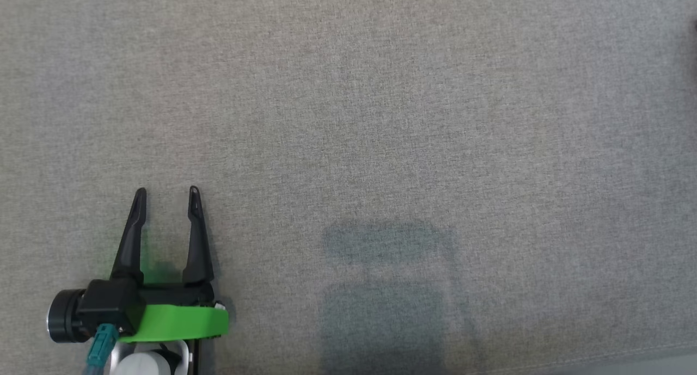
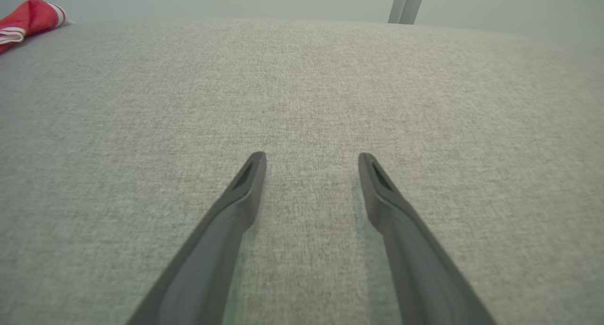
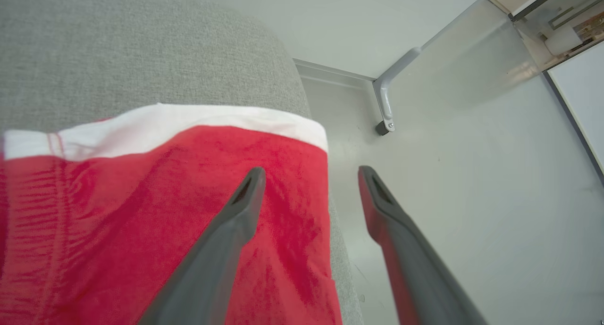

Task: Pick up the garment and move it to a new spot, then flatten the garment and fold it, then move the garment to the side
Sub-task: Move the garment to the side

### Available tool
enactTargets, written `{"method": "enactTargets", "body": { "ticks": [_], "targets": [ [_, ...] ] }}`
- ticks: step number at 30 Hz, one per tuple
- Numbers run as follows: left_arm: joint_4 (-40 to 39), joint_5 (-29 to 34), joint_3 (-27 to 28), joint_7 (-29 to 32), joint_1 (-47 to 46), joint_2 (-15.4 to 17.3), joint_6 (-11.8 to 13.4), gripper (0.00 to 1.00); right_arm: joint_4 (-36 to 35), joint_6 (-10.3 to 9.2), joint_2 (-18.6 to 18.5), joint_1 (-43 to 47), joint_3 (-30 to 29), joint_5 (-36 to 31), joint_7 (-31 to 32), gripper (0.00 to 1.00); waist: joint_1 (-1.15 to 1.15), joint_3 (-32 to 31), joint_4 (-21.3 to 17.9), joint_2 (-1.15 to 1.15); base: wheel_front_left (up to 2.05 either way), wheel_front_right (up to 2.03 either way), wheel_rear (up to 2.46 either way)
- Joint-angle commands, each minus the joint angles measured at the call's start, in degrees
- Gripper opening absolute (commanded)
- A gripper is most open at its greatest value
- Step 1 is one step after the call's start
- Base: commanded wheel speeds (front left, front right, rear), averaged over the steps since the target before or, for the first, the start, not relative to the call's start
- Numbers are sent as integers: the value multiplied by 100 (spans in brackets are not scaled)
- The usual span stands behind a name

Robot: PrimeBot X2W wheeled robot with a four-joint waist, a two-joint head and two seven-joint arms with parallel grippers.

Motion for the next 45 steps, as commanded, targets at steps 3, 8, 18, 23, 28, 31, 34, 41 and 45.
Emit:
{"method": "enactTargets", "body": {
  "ticks": [3, 8, 18, 23, 28, 31, 34, 41, 45],
  "targets": [
    [-4, -120, -65, -1, 140, 12, 82, 100, 154, -10, 119, -234, -150, -500, -602, 100, -2, -331, 66, 0, 0, 0, 0],
    [29, -288, -113, -1, 290, 12, 155, 100, -30, -9, 605, -260, -257, -874, -1520, 100, -2, -842, 60, 0, 0, 0, 0],
    [152, -471, 2, -1, 904, 13, 198, 100, -1356, -9, 1784, 1595, 168, -522, -2605, 100, -2, -2283, 184, 0, 0, 0, 0],
    [226, -439, 191, -1, 1186, 12, 115, 100, -2016, -9, 2499, 2802, 99, -575, -2757, 100, -2, -2625, 102, 0, 0, 0, 0],
    [409, -339, 340, -1, 1335, 13, -12, 100, -2604, -9, 3132, 3842, 158, -742, -2763, 100, -2, -2859, 62, 0, 0, 0, 0],
    [549, -321, 403, -1, 1414, 13, -80, 100, -2837, -9, 3458, 4283, 143, -719, -2765, 100, -2, -3041, 54, 0, 0, 0, 0],
    [699, -343, 483, 0, 1503, 13, -92, 100, -2973, -9, 3687, 4668, 201, -742, -2766, 100, -2, -3222, 68, 0, 0, 0, 0],
    [919, -441, 641, -1, 1567, 13, -105, 100, -3131, -9, 4009, 5209, 57, -801, -2766, 100, -2, -3445, 170, 0, 0, 0, 0],
    [950, -414, 661, -1, 1536, 13, -130, 100, -3133, -9, 4090, 5271, 117, -839, -2766, 100, -2, -3472, 189, 0, 0, 0, 0]
  ]
}}
